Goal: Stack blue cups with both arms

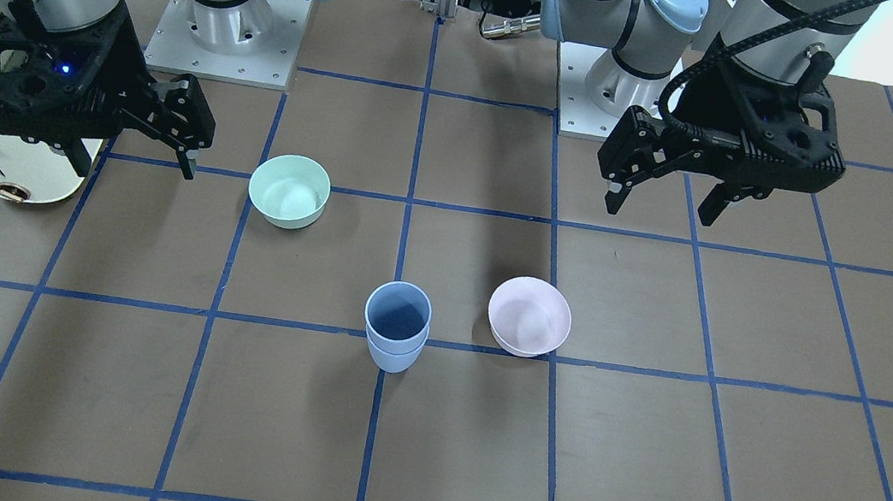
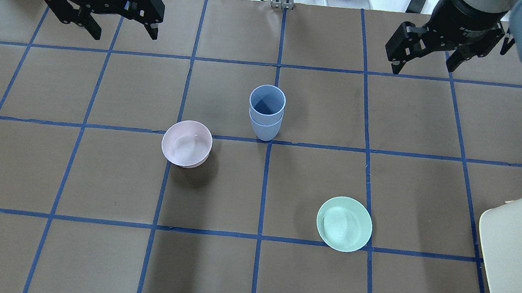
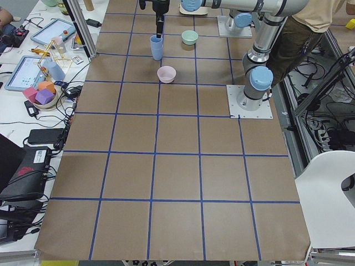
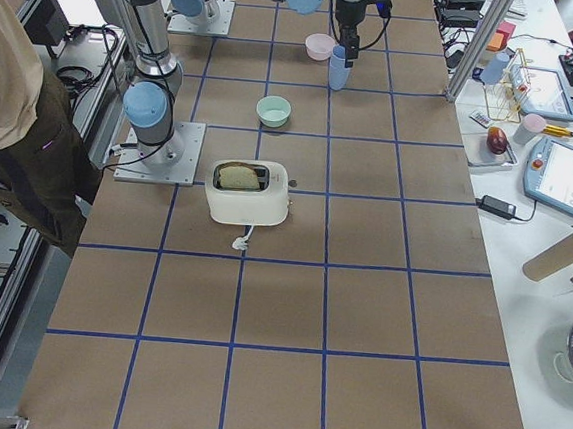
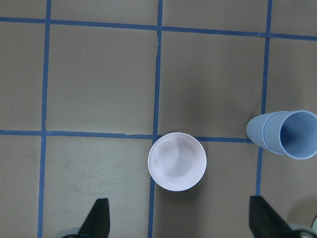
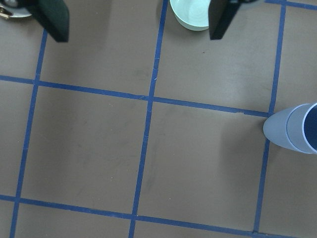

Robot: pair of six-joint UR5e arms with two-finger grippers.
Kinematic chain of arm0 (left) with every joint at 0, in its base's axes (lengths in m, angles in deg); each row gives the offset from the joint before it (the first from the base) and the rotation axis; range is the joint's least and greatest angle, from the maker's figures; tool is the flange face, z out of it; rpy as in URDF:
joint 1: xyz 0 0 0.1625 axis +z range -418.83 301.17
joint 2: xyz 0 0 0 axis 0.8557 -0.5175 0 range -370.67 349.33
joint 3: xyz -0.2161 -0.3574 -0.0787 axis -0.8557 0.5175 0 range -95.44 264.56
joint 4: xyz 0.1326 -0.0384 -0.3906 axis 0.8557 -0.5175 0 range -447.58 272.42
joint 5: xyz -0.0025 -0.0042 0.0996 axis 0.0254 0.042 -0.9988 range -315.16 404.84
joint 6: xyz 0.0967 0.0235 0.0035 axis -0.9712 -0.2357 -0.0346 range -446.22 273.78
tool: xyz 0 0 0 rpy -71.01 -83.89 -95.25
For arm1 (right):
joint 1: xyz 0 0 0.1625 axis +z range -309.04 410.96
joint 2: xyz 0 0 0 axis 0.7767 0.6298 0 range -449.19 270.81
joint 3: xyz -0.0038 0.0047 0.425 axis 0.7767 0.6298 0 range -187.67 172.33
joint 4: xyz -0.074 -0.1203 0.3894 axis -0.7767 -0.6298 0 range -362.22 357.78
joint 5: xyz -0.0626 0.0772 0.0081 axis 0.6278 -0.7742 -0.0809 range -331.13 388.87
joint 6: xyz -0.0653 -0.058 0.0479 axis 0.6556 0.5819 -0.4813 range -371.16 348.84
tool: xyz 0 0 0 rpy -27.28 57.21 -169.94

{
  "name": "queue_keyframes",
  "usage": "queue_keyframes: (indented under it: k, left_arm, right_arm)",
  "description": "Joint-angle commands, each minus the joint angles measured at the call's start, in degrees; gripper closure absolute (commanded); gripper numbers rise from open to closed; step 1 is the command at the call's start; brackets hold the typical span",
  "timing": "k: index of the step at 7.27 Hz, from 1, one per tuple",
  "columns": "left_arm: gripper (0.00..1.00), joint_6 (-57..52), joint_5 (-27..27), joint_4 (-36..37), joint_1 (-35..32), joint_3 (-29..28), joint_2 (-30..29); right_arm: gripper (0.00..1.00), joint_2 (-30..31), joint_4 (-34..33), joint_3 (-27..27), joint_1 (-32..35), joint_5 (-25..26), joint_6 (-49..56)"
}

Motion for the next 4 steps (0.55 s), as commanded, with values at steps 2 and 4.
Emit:
queue_keyframes:
  k: [2,4]
  left_arm:
    - [0.0,0.0,0.0,0.0,0.0,0.0,0.0]
    - [0.0,0.0,0.0,0.0,0.0,0.0,0.1]
  right_arm:
    - [0.0,-0.2,-0.3,0.0,0.1,-0.2,-0.3]
    - [0.0,0.3,-0.3,0.1,-0.5,-0.2,-0.3]
